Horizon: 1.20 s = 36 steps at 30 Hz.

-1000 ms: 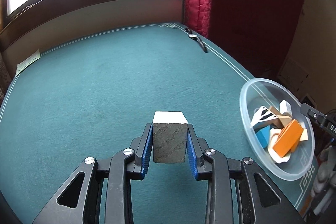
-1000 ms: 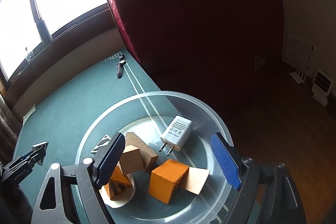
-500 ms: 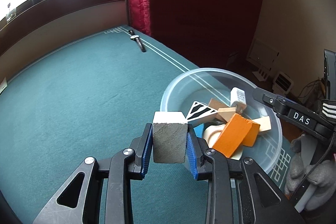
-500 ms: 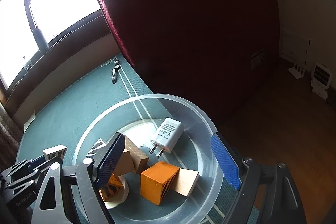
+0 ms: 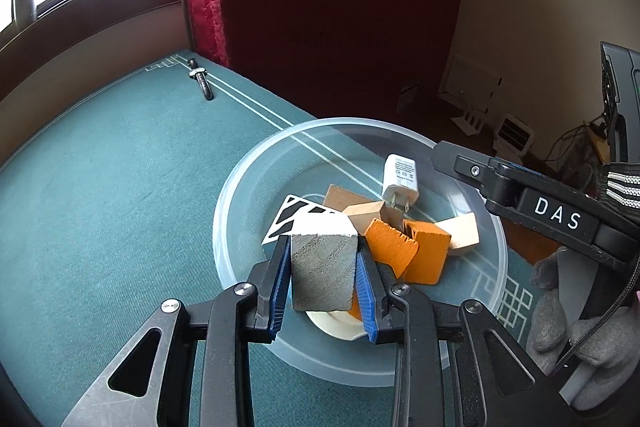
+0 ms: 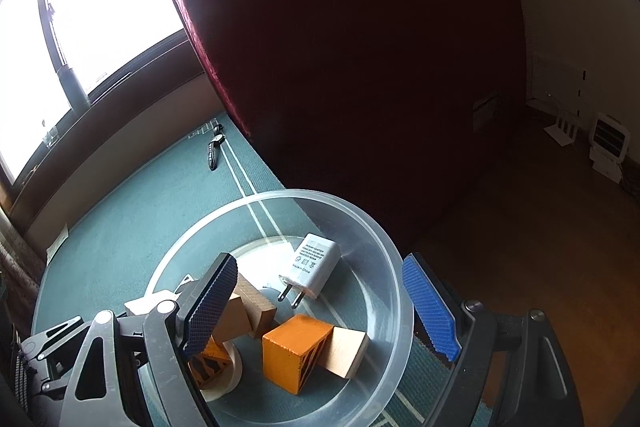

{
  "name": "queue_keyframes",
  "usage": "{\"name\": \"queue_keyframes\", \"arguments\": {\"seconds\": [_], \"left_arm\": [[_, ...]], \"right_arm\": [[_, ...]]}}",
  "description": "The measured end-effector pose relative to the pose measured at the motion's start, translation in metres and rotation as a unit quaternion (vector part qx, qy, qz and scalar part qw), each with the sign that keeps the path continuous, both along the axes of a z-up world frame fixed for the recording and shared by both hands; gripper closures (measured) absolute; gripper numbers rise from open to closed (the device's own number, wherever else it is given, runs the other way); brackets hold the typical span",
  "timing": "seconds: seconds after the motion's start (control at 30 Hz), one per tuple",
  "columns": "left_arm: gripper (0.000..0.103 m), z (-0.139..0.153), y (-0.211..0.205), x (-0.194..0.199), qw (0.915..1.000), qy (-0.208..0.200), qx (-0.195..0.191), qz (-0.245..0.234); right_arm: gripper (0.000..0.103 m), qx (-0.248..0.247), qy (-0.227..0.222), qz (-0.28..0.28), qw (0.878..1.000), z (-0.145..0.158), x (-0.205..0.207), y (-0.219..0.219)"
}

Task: Organize rigid objects
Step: 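Open both tools to drop the wooden cube and foam block into the bowl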

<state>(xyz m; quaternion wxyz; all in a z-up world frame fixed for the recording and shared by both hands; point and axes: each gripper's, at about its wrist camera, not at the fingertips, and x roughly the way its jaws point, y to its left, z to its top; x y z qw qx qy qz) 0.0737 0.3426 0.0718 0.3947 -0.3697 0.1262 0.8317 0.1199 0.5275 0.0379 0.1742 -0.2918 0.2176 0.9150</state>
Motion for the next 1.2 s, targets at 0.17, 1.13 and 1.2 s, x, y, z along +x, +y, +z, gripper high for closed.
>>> {"name": "queue_keyframes", "arguments": {"seconds": [0.17,1.13,1.2], "left_arm": [[0.072,-0.001,0.003,0.004,0.9998,-0.014,0.006,-0.014],[0.042,0.011,-0.020,0.010,0.9997,0.016,0.012,0.017],[0.040,0.013,-0.024,0.011,0.9995,0.020,0.015,0.018]], "right_arm": [[0.015,-0.004,-0.001,-0.005,1.000,-0.001,0.002,0.004],[0.001,0.001,-0.004,-0.006,1.000,-0.001,0.005,-0.009],[0.001,0.000,-0.004,-0.009,1.000,-0.001,0.007,-0.009]]}}
